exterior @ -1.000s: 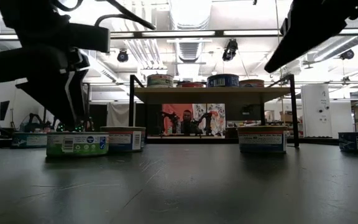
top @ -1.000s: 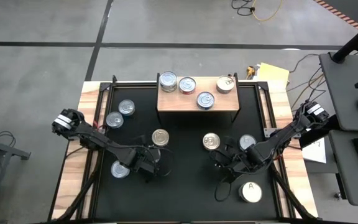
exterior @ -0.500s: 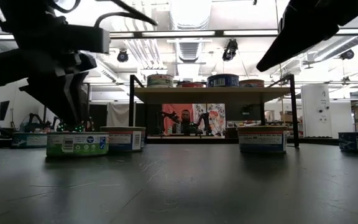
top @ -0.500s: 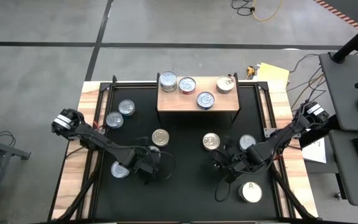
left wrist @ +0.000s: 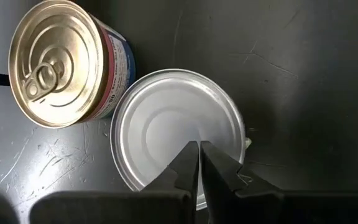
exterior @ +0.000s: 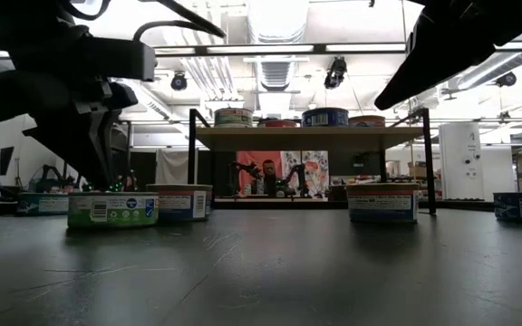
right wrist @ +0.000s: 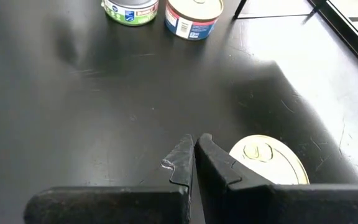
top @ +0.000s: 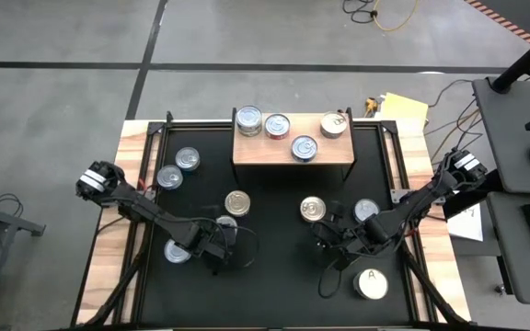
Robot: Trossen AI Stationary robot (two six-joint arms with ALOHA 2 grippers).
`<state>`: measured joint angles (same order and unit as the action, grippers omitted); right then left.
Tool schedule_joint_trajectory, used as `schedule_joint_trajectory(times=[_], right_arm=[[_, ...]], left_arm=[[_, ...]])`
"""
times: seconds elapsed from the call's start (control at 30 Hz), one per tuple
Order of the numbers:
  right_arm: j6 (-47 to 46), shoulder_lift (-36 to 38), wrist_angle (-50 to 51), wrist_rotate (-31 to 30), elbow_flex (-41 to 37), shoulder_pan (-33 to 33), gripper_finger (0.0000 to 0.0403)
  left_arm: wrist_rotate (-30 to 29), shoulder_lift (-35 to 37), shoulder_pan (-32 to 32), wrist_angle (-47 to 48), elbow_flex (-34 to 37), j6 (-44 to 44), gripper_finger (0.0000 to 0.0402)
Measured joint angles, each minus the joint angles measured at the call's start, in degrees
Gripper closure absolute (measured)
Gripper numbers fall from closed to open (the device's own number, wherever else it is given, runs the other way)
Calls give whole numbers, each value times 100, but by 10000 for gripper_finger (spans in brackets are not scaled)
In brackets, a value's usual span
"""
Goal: Stack canned seafood by type on shelf
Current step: Stack the green white tuna can on top of the green white tuna can on the shelf
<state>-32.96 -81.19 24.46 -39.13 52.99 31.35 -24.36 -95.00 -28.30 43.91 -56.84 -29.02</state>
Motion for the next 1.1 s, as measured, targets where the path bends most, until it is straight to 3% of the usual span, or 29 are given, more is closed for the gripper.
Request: schedule_joint_trajectory(times=[0.7,1.1], right_arm=[[1,-4,-709,3,-272,0,394],[-1,-4,-1031,8,-457,0,394]], left_arm=[[-16,-163,-108,-434,15,-235,402],[144,-302,-185,-1564,17,-67,401]])
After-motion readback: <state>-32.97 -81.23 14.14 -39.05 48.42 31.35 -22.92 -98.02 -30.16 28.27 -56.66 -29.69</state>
